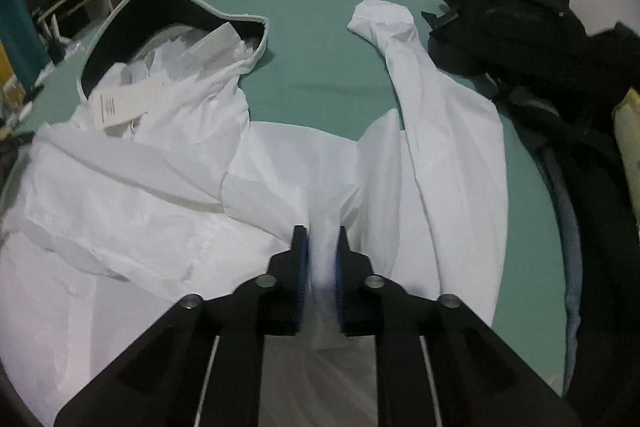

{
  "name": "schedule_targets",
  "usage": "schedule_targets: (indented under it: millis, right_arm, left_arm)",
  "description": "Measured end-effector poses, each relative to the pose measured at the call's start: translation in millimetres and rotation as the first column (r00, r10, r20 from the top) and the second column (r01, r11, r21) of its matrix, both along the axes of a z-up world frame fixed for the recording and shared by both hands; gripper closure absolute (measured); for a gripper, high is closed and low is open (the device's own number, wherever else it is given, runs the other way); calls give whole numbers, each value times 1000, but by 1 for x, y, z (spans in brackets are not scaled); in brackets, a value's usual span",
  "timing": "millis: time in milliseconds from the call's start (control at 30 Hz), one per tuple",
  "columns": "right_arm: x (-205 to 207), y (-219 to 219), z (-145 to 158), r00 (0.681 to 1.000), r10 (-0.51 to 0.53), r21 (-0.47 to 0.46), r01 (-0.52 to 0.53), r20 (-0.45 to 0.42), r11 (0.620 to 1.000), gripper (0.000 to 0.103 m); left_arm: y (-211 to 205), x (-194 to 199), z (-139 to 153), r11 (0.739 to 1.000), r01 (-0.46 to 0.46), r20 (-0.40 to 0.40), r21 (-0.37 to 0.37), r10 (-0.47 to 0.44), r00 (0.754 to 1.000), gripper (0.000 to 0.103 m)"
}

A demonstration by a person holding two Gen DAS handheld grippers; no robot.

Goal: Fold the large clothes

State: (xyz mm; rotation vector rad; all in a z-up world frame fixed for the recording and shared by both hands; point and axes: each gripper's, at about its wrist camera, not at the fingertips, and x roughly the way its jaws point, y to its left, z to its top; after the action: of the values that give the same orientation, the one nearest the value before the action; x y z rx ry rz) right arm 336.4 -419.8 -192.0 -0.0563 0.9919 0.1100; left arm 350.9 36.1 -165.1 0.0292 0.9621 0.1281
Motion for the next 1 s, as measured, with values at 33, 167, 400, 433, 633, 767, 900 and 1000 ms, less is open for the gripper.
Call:
schedule_targets:
  millis: [33,167,400,433,633,767,900,1000]
  right_arm:
    - [0,0,1,1000,-4,-8,4,-4,1000,79]
    - [-12,-7,16,999,-34,-7,34,38,999,52]
    - [6,-42,48,989,-106,23,105,98,994,49]
    - [16,-47,50,990,-107,28,105,89,994,49]
    - [81,-63,55,994,-80,34,77,79,996,49]
    - [122,-61,39,997,-63,45,61,33,997,50]
    - [156,-63,25,996,-88,11,88,7,996,50]
    - [177,-69,14,994,-111,9,112,-18,994,50]
  left_arm:
    - [1,-5,4,1000,16,3,-20,-16,1000,52]
    - [3,-29,15,995,84,34,-53,-82,996,52]
    - [23,-47,24,990,83,141,-117,-67,988,52]
    - [25,-44,24,989,78,128,-125,-62,990,52]
    - [31,-33,25,994,76,181,-83,-59,982,52]
    - [40,-21,12,995,33,148,-92,-19,989,52]
    - [50,-18,4,999,1,148,-51,7,989,52]
    - [60,-13,-2,996,-37,115,-76,45,992,52]
